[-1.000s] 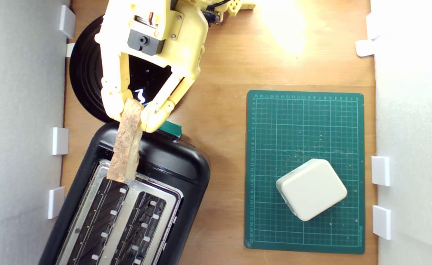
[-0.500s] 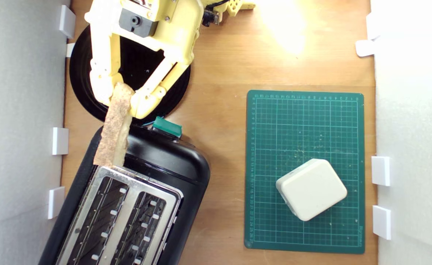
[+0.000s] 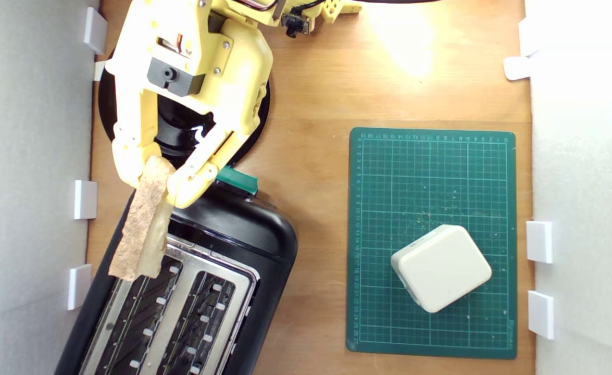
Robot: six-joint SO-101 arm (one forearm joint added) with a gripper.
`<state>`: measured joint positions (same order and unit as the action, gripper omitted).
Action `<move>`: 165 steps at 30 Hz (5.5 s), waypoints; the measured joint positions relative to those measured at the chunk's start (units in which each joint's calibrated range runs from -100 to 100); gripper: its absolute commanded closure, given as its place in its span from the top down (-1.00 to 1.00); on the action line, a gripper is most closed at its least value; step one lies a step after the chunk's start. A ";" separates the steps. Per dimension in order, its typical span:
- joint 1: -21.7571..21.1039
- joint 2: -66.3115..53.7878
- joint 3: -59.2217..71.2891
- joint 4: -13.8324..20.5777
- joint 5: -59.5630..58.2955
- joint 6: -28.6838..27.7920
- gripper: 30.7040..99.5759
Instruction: Pick bread and place in toaster
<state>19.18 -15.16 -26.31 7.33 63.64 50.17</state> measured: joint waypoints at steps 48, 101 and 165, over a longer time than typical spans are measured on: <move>0.73 15.04 -0.74 -0.09 -6.78 -2.85 -0.47; 0.64 23.69 -2.40 -2.75 -10.85 -2.38 0.52; -26.27 -76.10 101.99 -7.91 -9.83 -21.01 -0.99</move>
<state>-7.09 -91.26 75.68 -0.58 53.81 29.16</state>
